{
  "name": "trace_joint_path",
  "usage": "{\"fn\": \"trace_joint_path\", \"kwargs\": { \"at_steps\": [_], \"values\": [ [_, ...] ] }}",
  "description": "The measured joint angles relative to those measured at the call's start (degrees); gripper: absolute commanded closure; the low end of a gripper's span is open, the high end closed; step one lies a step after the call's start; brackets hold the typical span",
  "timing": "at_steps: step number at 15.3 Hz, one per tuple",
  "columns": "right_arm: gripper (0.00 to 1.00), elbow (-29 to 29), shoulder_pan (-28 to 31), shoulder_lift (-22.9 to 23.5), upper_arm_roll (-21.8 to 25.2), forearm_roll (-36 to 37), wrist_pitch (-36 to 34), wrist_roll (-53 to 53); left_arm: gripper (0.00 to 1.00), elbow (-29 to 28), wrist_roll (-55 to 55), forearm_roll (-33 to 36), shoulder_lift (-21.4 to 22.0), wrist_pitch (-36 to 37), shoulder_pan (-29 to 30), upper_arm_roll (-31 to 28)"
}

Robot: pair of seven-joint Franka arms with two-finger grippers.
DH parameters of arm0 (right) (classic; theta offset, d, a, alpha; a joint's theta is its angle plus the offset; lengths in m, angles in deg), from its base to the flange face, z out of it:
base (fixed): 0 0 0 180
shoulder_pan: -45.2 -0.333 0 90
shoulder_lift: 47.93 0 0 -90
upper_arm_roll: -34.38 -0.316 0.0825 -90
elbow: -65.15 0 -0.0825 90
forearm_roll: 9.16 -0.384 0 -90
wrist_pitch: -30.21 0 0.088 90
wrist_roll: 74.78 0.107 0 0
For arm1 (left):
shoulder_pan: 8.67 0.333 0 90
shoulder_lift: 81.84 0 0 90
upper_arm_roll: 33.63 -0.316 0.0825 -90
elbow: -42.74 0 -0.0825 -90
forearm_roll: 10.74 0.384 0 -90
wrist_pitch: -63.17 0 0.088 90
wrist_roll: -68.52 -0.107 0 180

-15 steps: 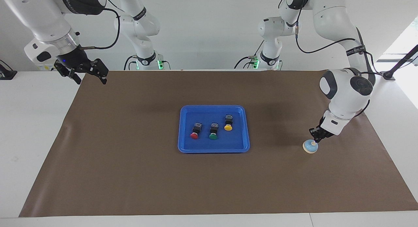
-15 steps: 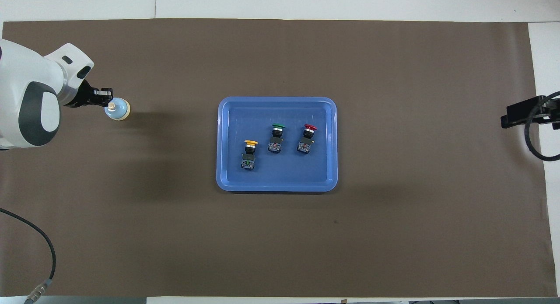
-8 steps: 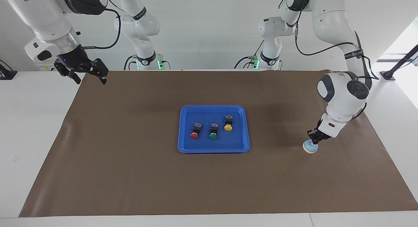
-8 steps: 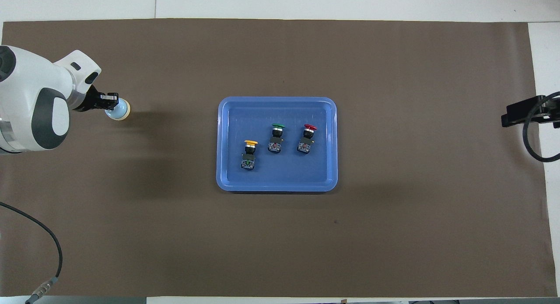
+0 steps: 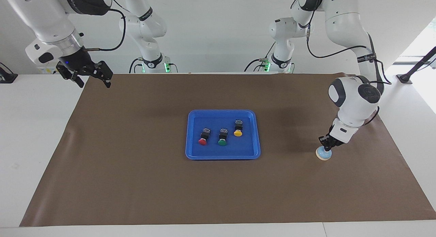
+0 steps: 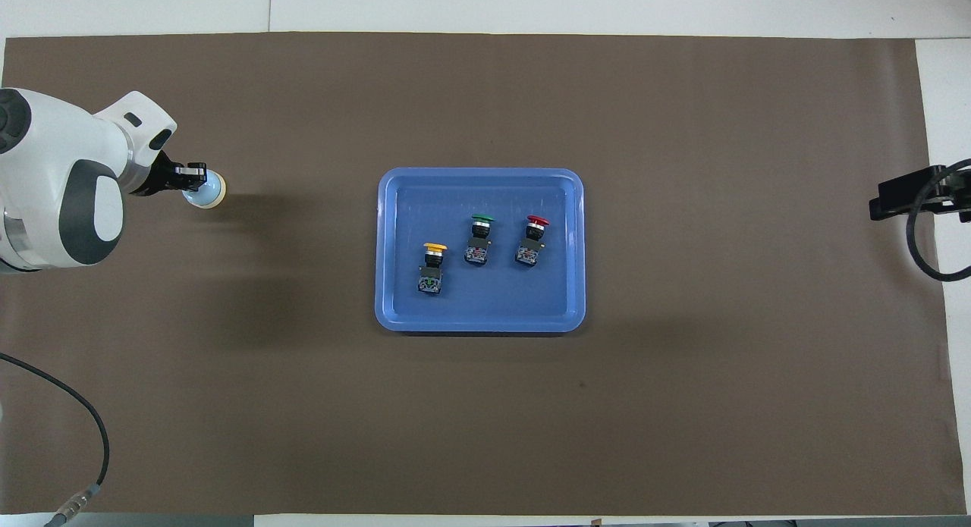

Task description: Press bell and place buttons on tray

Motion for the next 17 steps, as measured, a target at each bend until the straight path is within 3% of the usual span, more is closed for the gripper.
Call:
{"fn": "trace_joint_path", "kwargs": {
  "at_steps": [2,5,7,13,17],
  "values": [
    [0.00,-0.06,0.00,-0.01,-0.01,0.00,-0.05,0.00,0.94,0.75,0.00,0.00,0.38,2.86,0.02,-0.02],
    [0.00,-0.12,-0.01,-0.02,-0.12,0.00,-0.05,0.00,0.51,3.99,-0.03,0.00,3.94,11.45,0.03,-0.03],
    [0.00,-0.14,-0.01,-0.03,-0.21,0.00,-0.05,0.00,0.00,6.32,-0.03,0.00,7.56,17.71,0.02,0.00],
    [0.00,-0.22,-0.01,-0.07,-0.24,0.00,-0.05,0.00,0.00,8.09,0.10,-0.01,18.74,29.34,-0.08,0.22],
    [0.00,-0.25,-0.01,-0.08,-0.26,0.00,-0.05,0.00,0.00,7.97,0.12,-0.02,23.75,35.00,-0.16,0.30]
  ]
}}
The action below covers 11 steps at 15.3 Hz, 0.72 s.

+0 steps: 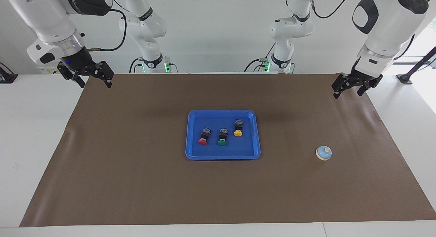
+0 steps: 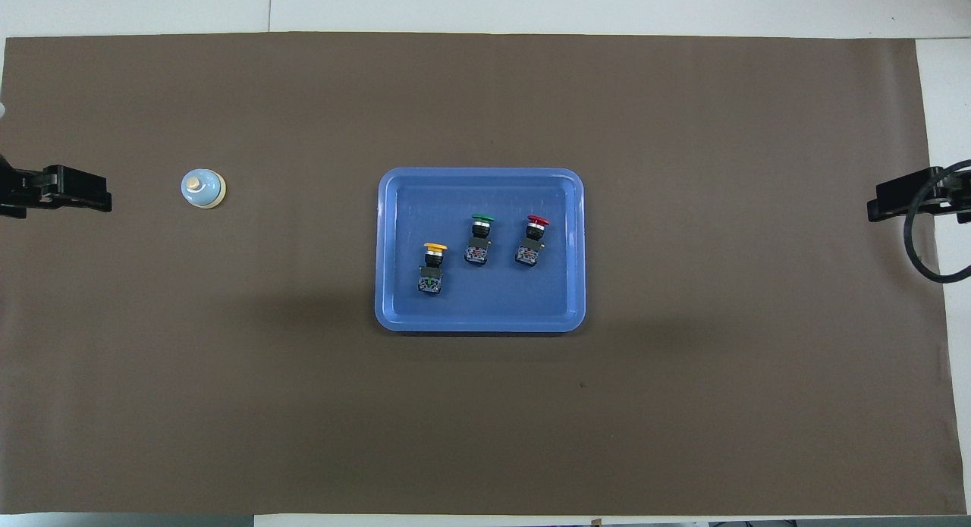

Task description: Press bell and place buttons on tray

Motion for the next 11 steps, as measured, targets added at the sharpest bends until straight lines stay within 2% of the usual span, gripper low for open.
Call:
{"fn": "trace_joint_path", "kwargs": {
  "at_steps": [5,11],
  "values": [
    [0.00,-0.02,0.00,-0.02,0.00,0.00,0.00,0.00,0.00,-0.04,0.00,-0.07,1.52,1.49,-0.33,0.21],
    [0.00,-0.04,0.00,-0.02,0.00,0.00,0.00,0.00,0.00,2.48,-0.01,-1.30,-0.46,4.86,-0.59,0.21]
  ]
}}
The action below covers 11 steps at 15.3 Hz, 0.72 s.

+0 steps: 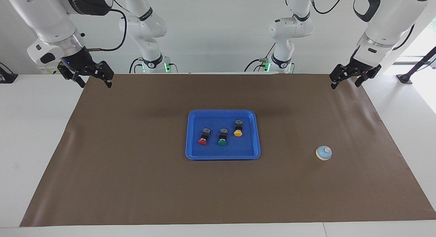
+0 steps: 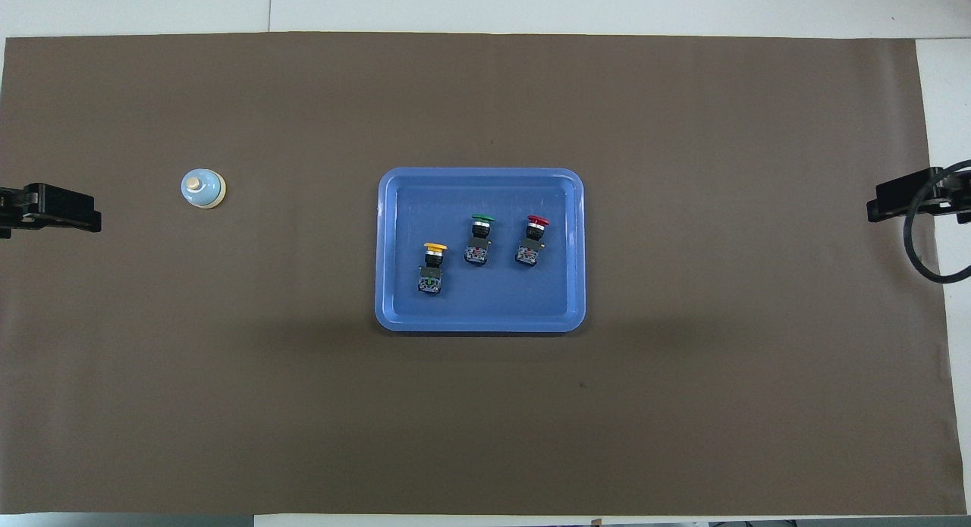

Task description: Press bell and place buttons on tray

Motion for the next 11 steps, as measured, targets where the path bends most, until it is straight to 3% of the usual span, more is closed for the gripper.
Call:
{"fn": "trace_joint_path", "kwargs": {
  "at_steps": [11],
  "values": [
    [0.00,-0.02,0.00,0.00,0.00,0.00,0.00,0.00,0.00,0.11,-2.23,-1.85,-0.16,1.19,-0.06,0.01]
  ]
}}
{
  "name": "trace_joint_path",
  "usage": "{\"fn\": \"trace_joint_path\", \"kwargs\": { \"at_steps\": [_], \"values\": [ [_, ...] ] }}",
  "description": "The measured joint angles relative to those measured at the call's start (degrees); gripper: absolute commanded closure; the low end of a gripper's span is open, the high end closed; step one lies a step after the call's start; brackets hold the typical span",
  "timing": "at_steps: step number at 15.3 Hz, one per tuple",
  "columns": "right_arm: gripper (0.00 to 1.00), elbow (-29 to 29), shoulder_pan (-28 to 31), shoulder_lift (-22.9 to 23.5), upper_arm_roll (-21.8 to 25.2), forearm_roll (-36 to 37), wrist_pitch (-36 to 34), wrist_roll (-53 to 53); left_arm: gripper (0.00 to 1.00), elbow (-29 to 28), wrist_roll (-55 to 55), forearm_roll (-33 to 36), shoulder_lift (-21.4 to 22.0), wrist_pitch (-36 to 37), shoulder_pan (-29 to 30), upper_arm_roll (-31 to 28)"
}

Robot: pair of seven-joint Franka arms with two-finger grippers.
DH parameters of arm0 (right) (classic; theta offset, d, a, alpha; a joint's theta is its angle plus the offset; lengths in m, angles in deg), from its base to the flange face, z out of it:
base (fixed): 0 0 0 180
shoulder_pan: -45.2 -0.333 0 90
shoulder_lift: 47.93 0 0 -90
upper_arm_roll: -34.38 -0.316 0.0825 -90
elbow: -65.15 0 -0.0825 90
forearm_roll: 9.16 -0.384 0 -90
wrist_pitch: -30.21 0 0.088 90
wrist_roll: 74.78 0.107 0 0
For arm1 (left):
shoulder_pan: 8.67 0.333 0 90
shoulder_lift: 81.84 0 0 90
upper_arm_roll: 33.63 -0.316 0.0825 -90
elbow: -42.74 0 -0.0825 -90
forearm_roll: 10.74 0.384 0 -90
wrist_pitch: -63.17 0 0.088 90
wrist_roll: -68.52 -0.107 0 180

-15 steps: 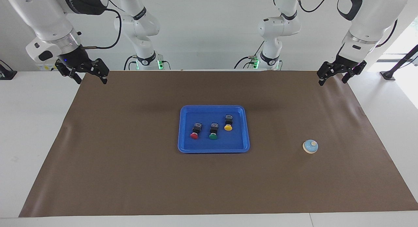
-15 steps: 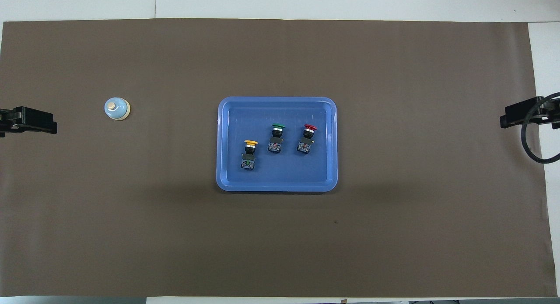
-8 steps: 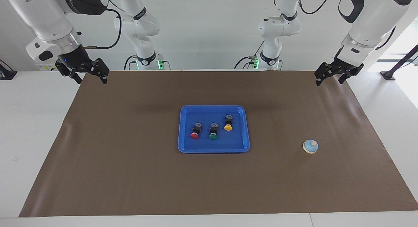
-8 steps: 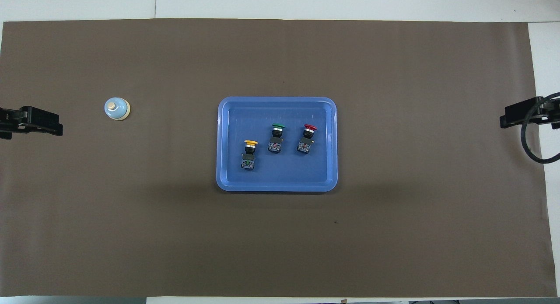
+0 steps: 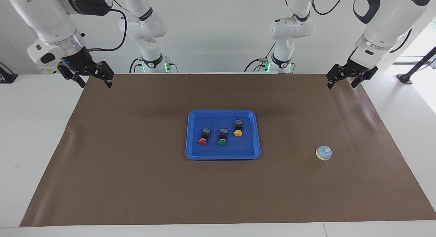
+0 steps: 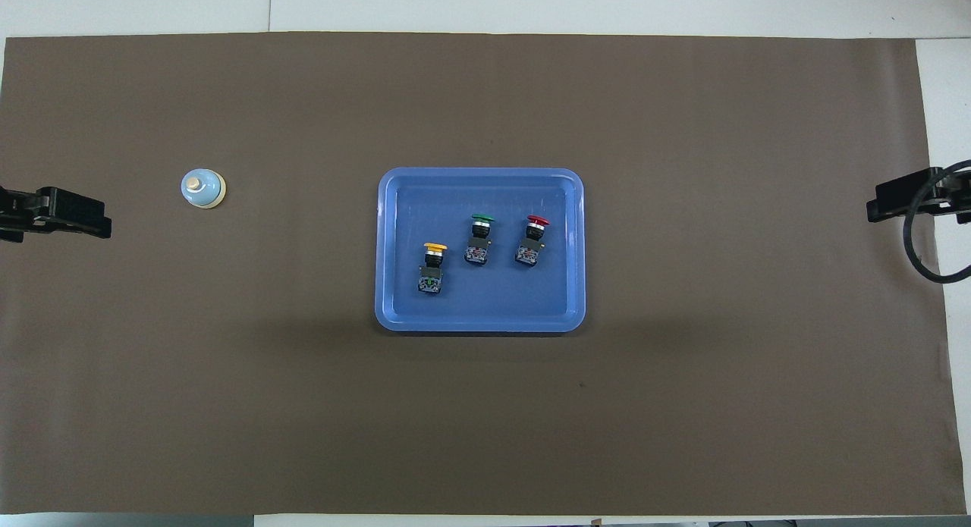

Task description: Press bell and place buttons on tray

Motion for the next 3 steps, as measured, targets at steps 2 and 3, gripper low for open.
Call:
{"fn": "trace_joint_path", "kwargs": {
  "at_steps": [2,3],
  "values": [
    [0.00,0.00,0.00,0.00,0.00,0.00,0.00,0.00,0.00,0.01,-0.17,-0.22,0.00,0.00,0.00,0.00],
    [0.00,0.00,0.00,0.00,0.00,0.00,0.00,0.00,0.00,0.01,-0.22,-0.24,0.00,0.00,0.00,0.00]
  ]
}}
